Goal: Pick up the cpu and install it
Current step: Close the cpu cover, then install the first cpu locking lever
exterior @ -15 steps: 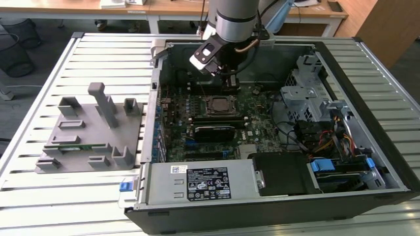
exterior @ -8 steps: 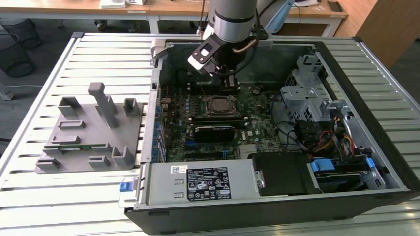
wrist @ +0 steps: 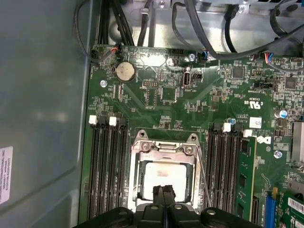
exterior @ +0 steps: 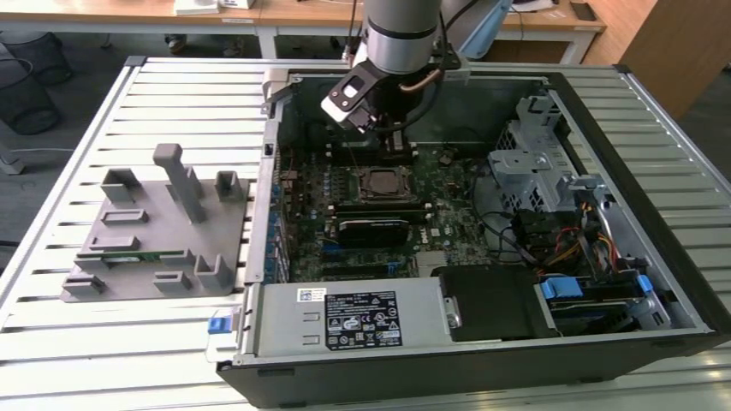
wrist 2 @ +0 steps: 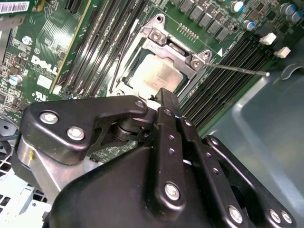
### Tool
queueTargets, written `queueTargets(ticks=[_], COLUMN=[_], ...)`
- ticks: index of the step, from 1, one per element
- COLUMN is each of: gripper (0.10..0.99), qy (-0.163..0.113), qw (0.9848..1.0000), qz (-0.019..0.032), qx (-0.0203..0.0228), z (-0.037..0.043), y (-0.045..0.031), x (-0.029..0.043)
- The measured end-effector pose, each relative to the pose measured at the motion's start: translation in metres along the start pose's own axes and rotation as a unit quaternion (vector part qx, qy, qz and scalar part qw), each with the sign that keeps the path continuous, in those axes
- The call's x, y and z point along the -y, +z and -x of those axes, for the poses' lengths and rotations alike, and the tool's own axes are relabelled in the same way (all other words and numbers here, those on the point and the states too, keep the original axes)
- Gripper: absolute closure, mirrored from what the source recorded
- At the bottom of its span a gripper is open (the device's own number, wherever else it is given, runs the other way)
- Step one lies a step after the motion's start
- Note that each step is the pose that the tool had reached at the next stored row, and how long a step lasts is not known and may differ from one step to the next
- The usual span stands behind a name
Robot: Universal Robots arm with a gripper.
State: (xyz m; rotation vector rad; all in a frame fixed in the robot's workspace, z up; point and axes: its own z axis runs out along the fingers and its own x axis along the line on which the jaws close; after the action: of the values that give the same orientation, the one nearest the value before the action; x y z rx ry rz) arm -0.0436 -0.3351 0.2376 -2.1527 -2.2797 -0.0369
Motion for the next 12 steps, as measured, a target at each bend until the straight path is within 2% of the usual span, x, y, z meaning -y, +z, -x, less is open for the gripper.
queueTargets(ticks=[12], gripper=[0.98], qy=[0.0], qw=[1.0], qz=[0.0], qx=[0.0], z=[-0.0005], y=[-0.0001], x=[0.0083])
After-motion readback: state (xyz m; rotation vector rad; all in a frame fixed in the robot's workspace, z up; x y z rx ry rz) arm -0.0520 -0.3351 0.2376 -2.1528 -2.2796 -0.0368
